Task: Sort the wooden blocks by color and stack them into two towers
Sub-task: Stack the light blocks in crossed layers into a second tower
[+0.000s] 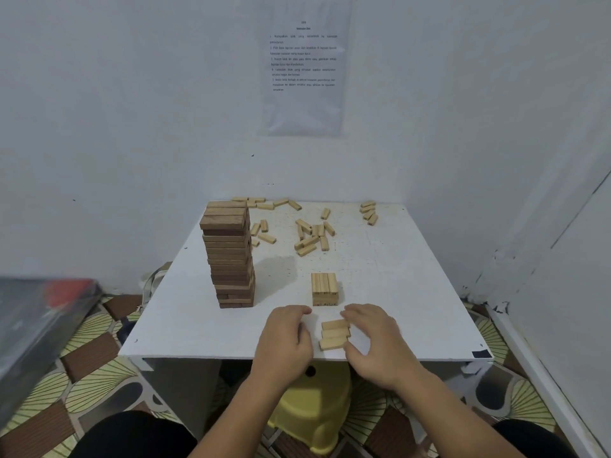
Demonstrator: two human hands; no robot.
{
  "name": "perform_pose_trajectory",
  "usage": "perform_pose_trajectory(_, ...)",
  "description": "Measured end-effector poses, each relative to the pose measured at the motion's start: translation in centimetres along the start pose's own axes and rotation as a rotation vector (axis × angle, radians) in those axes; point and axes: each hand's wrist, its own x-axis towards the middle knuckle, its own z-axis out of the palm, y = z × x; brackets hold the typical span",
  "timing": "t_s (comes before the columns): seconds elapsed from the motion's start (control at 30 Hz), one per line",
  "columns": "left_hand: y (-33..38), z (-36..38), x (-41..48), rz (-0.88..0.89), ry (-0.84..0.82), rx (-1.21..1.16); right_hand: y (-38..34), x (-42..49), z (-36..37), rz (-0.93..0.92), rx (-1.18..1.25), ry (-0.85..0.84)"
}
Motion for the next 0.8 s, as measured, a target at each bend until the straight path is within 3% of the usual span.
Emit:
perform_pose_trajectory(0.1, 0.2, -0.1, -1.7, 0.054, -0.131, 0.387, -0.3, -1.1, 0.3, 0.114, -0.286, -0.027)
perform_pose_trajectory(0.17, 0.4, 0.7, -2.8, 0.05, -0.251, 0.482, -0.7, -1.9, 0.8, 0.166, -0.413, -0.121)
perform_pose_trajectory(0.6, 0.6, 2.8, -1.5, 0.121, -0.336, 0.627, -2.1, -2.2, 2.0, 0.15, -0.463, -0.2)
perform_pose_trajectory(0.8, 0.2, 1.3, -1.6, 0.127, -0.299, 0.512, -1.5, -2.1, 1.4, 0.159, -0.269, -0.154)
